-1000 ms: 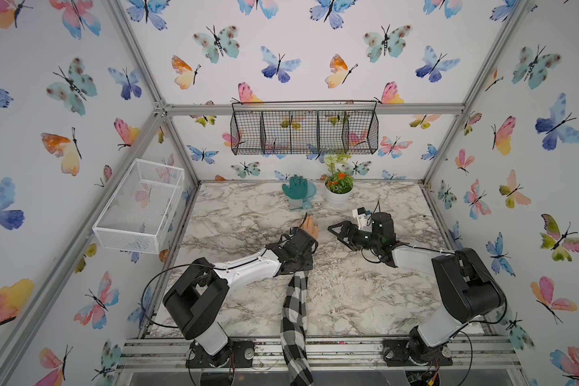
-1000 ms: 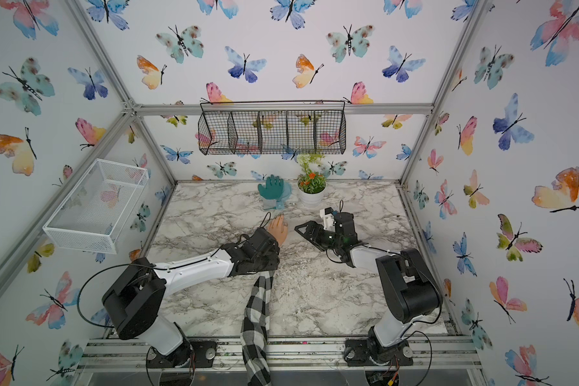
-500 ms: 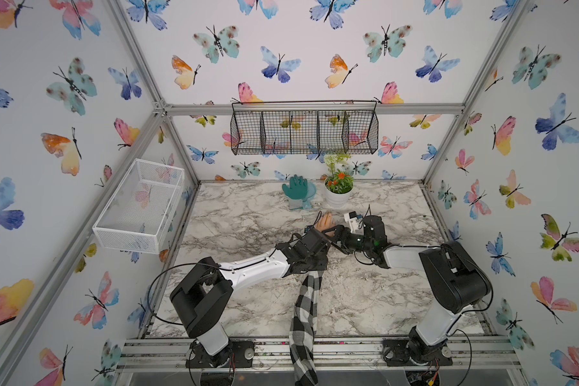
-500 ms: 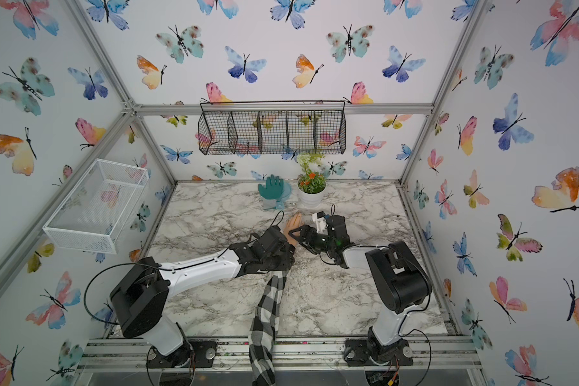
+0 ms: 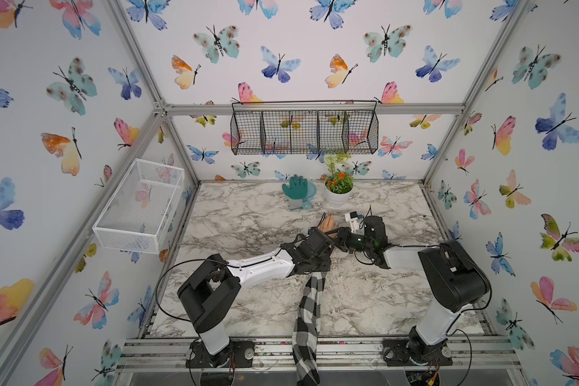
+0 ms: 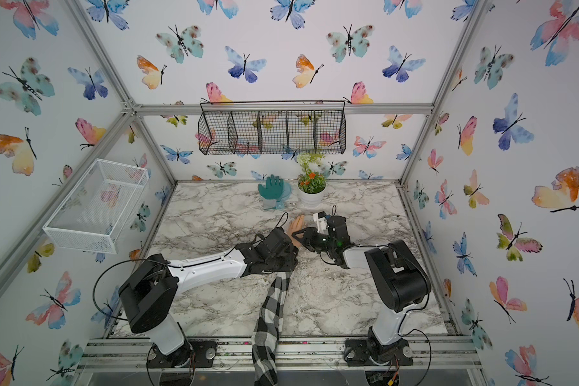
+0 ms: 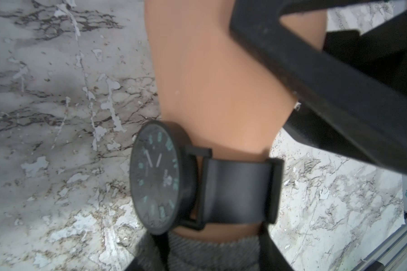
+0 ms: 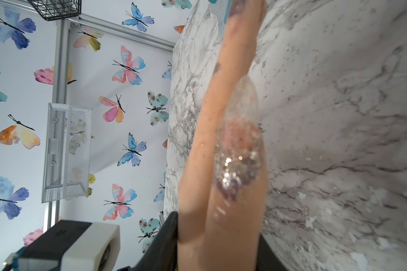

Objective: Take off the watch
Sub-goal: Adjust the hand at the center of the board.

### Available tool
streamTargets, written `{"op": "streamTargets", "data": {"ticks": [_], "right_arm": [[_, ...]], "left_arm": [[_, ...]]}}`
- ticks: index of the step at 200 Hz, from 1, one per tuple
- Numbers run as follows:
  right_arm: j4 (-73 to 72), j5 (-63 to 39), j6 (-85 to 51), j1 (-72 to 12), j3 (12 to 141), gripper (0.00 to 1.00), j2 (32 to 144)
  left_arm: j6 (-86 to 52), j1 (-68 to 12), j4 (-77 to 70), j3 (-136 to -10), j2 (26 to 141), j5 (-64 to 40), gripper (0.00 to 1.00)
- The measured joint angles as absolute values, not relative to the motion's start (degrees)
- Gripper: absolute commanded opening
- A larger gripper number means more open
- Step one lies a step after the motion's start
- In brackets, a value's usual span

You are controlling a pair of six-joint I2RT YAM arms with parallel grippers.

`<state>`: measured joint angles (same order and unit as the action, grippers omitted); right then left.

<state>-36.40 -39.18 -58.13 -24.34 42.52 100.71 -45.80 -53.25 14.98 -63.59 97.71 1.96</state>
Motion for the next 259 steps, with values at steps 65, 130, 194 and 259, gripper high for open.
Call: {"op": "streamTargets", "data": {"ticks": [65, 130, 194, 259], "right_arm": [[-27.4, -34.5, -54.8, -24.4, 42.8, 0.27, 96.8], [-2.9, -23.6, -46.3, -24.5, 50.8, 0.24, 92.9], [25.3, -8.4, -36.0, -26.0, 67.9, 0.18, 94.4], [44.0, 11.0, -32.3, -35.5, 86.6, 0.19, 108.6]], "left_arm": [[-46.2, -53.3, 12.3, -64.1, 97.5, 1.6, 0.95], [-48.6, -51.7, 9.3, -55.3, 83.0, 2.0, 0.98], [-50.2, -36.5, 8.3, -47.4, 75.1, 1.1, 0.98], [-48.7, -25.6, 7.9, -45.1, 74.1, -2.5, 0.98]]}}
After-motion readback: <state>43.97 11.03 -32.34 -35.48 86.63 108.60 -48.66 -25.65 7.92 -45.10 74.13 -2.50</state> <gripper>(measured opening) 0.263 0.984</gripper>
